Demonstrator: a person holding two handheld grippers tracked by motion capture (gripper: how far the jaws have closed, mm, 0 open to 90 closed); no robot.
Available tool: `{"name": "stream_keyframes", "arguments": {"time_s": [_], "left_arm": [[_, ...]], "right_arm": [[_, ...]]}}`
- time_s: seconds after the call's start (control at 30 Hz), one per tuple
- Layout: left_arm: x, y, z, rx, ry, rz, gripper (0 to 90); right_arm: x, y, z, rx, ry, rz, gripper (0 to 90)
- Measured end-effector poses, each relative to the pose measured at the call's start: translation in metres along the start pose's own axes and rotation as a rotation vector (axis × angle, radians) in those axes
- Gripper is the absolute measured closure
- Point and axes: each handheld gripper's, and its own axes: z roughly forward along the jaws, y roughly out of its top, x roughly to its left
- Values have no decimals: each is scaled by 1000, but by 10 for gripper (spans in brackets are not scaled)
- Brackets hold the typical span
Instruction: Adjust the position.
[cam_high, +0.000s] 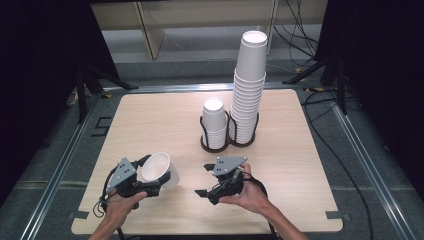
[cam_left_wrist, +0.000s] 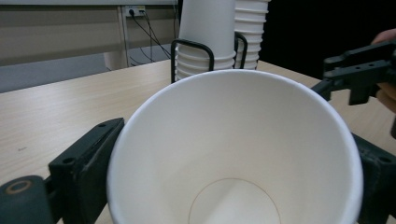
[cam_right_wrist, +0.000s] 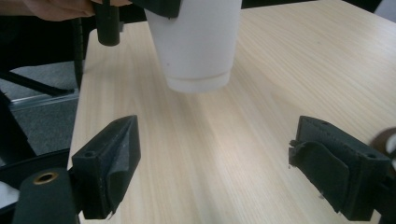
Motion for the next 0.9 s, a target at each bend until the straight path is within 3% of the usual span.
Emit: {"name": "stream_keyframes", "arguments": {"time_s": [0.2,0.77,0.9], "left_arm": [[13,5,12,-3,22,-5,81],[57,14,58,41,151,30,79],[67,15,69,39,173,18,78]], "right_arm": [[0,-10,-12,16,-33,21,157],[1,-31,-35,42,-78,36,158],[0,-36,-39,49,-88,57,158]]}}
